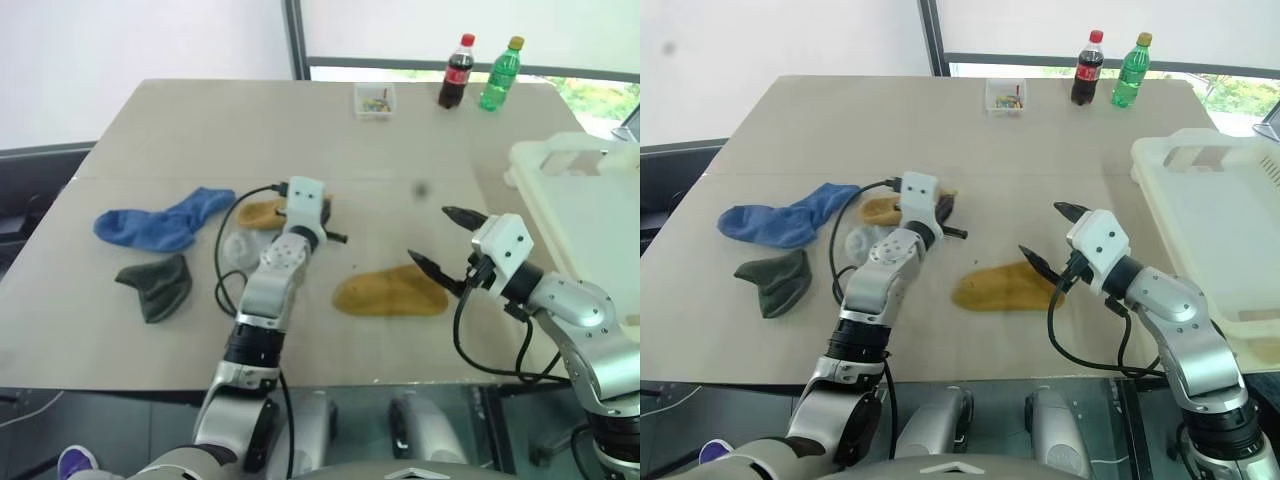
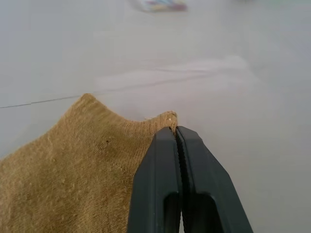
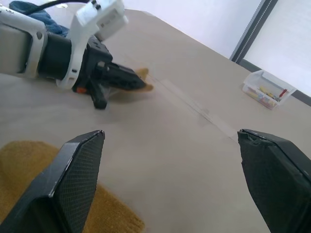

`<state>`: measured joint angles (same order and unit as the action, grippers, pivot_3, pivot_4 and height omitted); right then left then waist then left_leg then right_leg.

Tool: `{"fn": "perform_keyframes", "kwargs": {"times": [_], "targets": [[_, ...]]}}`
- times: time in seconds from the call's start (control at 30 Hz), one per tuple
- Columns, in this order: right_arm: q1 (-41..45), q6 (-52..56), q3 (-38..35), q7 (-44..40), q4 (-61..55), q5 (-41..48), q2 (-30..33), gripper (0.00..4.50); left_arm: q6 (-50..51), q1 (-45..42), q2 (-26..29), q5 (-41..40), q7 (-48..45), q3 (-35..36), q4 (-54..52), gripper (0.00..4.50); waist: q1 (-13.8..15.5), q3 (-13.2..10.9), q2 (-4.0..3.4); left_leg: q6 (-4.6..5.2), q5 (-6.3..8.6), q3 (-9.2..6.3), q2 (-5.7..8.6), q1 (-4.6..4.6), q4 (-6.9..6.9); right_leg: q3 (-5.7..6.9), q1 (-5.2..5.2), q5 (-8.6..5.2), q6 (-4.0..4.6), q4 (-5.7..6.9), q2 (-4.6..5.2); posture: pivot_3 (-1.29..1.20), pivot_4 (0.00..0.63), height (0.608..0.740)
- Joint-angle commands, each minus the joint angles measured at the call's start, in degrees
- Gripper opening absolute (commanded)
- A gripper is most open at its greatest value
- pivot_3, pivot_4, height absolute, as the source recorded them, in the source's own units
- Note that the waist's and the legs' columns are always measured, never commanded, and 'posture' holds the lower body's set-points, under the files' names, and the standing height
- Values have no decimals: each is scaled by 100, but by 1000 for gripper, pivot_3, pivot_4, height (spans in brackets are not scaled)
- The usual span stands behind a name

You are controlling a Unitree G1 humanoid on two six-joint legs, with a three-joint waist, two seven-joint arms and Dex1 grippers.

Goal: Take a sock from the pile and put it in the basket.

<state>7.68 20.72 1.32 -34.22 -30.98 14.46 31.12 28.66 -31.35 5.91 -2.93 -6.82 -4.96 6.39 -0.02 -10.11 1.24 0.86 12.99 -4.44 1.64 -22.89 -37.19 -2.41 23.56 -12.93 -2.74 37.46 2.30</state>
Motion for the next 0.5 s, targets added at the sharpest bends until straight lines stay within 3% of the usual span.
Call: {"fn": "perform_keyframes", "kwargs": {"times": [0.03, 0.3, 0.5], "targets": [[-60, -70, -162, 110, -294, 7, -17, 4500, -99, -325, 238, 311, 462, 339, 309, 83, -39, 0, 0, 0, 0, 1, -1, 1, 0, -1, 0, 0, 0, 0, -1, 0, 150, 740], [-111, -58, -158, 144, -354, 37, -3, 4500, -15, -450, 349, 308, 1418, 1268, 648, 83, -59, -1, 1, 0, 0, 0, -6, 3, -1, -2, 1, 0, -1, 6, -5, 0, 150, 740], [-45, -82, -117, 66, -307, 77, 4, 4500, -706, -327, 264, 311, 1415, 1299, 86, 83, -34, -1, 2, 0, 0, -5, 1, 0, -1, 2, 1, 0, -1, 5, 4, 0, 150, 740]]}}
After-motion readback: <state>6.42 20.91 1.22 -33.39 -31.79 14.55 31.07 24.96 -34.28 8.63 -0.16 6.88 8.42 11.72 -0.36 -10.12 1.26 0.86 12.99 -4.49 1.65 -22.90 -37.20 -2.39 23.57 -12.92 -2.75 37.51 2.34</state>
